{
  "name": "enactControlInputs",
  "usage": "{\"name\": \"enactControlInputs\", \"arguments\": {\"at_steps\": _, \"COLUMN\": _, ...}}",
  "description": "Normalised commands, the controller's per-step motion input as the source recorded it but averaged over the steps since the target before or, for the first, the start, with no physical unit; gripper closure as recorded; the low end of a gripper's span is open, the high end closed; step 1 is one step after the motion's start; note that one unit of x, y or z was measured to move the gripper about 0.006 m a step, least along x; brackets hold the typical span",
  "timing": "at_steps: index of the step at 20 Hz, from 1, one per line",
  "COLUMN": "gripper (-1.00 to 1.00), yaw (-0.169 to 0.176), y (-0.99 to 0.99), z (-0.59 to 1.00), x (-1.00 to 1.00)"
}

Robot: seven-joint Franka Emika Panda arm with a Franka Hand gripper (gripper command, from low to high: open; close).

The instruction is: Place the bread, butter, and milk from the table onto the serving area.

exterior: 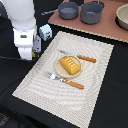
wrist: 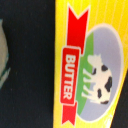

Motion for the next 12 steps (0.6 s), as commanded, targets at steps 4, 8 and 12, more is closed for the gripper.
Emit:
{"name": "enactControlInputs", "arguments": {"at_steps": 4, "gripper": 1.00, "yaw": 0.065, "y": 0.00, "z": -0.13, "x": -0.28}}
{"name": "enactControlInputs", "arguments": {"at_steps": 8, "gripper": 1.00, "yaw": 0.069, "y": 0.00, "z": -0.14, "x": -0.24}}
{"name": "enactControlInputs", "arguments": {"at_steps": 12, "gripper": 1.00, "yaw": 0.040, "y": 0.00, "z": 0.02, "x": -0.12}}
